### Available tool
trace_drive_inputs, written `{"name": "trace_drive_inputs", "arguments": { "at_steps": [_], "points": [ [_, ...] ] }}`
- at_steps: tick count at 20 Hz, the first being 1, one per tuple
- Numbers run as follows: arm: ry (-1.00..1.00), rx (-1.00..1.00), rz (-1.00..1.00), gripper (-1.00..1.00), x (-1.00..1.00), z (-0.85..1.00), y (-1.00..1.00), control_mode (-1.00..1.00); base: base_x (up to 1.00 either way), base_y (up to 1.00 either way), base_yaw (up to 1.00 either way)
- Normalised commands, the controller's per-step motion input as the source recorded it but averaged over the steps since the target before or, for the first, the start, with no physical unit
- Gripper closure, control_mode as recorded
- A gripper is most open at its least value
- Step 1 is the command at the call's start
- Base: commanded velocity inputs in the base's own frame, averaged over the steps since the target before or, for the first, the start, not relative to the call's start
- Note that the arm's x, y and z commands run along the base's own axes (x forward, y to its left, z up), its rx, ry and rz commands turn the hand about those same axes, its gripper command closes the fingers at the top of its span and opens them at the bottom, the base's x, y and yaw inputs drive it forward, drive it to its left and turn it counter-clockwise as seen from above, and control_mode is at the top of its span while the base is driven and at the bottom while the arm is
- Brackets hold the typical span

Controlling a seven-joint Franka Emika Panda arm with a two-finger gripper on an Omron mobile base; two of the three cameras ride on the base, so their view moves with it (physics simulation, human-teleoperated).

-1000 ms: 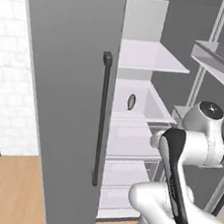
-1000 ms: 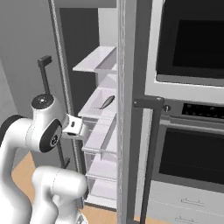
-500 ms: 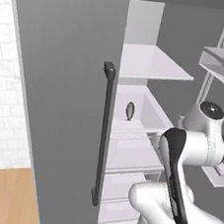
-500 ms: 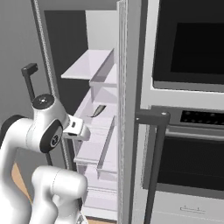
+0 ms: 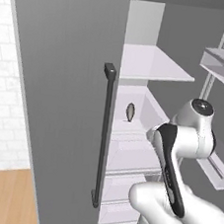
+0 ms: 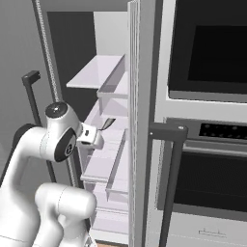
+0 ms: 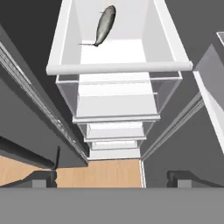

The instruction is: Place one squash and one fish in each tupperware on the nearby counter, to pack two identical lunches.

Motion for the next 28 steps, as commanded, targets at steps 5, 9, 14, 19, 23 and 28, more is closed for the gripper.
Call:
{"name": "trace_drive_inputs", "arguments": {
  "at_steps": [5, 9, 14, 19, 23, 28],
  "points": [
    [-0.03, -0.02, 0.00, -1.00, 1.00, -0.17, 0.16, -1.00, 0.00, 0.00, 0.00],
    [0.00, 0.04, 0.00, -1.00, 1.00, -0.01, 0.03, -1.00, 0.00, 0.00, 0.00],
    [0.09, 0.09, 0.00, -1.00, 0.95, 0.00, 0.01, -1.00, 0.00, 0.00, 0.00],
    [0.07, 0.00, 0.00, -1.00, 0.72, 0.00, 0.06, -1.00, 0.00, 0.00, 0.00],
    [0.05, 0.00, 0.00, -1.00, 0.56, -0.01, 0.01, -1.00, 0.00, 0.00, 0.00],
    [0.08, 0.00, 0.00, -1.00, 0.54, -0.39, 0.00, -1.00, 0.00, 0.00, 0.00]
  ]
}}
